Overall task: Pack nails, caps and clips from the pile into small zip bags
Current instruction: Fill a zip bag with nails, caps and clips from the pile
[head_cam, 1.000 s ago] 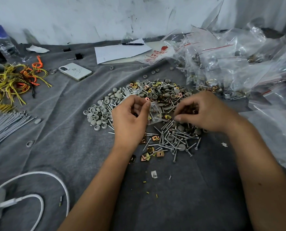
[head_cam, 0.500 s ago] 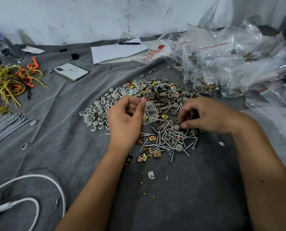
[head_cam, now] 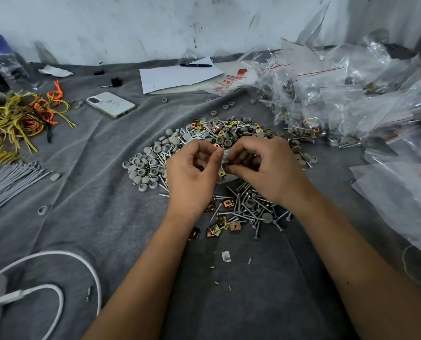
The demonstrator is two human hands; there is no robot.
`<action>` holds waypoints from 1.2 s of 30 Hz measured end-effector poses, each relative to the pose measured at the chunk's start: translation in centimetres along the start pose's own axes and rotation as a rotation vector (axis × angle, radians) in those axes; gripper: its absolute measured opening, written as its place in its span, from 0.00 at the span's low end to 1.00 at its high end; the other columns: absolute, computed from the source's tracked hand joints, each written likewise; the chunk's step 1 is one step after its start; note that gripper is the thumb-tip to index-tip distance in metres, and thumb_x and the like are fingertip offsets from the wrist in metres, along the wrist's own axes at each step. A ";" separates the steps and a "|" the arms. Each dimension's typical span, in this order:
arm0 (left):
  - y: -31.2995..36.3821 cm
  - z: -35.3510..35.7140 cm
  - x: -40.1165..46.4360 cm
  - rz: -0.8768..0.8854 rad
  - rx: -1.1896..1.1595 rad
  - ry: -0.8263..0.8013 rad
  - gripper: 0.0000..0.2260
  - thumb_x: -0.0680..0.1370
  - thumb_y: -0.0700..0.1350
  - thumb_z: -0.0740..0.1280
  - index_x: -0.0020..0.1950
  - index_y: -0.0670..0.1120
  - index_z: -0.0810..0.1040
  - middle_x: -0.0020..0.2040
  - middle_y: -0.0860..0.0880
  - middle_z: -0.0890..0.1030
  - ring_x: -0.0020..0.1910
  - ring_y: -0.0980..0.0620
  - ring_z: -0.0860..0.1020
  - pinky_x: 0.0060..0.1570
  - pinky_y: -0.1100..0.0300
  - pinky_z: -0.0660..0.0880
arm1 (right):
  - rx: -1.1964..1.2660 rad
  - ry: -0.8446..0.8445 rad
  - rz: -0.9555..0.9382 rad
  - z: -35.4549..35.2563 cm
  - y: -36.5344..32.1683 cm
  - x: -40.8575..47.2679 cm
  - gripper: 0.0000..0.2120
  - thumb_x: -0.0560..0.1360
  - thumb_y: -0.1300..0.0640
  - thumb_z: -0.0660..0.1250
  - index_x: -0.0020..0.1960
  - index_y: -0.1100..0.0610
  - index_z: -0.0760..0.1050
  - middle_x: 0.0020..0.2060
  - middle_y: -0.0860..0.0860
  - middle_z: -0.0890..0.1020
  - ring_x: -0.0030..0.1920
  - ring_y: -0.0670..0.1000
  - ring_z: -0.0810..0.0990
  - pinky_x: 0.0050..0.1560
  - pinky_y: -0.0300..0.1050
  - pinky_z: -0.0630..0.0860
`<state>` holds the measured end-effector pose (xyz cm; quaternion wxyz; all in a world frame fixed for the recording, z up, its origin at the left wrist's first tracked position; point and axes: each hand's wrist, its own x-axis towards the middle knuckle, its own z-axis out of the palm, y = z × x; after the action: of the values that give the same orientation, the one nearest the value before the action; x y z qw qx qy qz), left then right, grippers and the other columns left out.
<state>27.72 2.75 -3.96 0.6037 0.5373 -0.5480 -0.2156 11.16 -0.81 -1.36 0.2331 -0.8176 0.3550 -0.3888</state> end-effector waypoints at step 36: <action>1.5 -1.3 0.3 -0.468 -0.464 -0.318 0.17 0.82 0.55 0.65 0.61 0.42 0.79 0.55 0.41 0.86 0.52 0.41 0.85 0.50 0.45 0.83 | 0.582 0.138 0.408 0.7 -0.5 -0.2 0.07 0.83 0.55 0.65 0.47 0.52 0.78 0.38 0.52 0.86 0.30 0.49 0.83 0.21 0.39 0.72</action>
<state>28.52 3.55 -2.28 0.5510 0.4566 -0.4341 -0.5472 11.83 -0.30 -1.53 0.5045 -0.6011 0.3999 -0.4735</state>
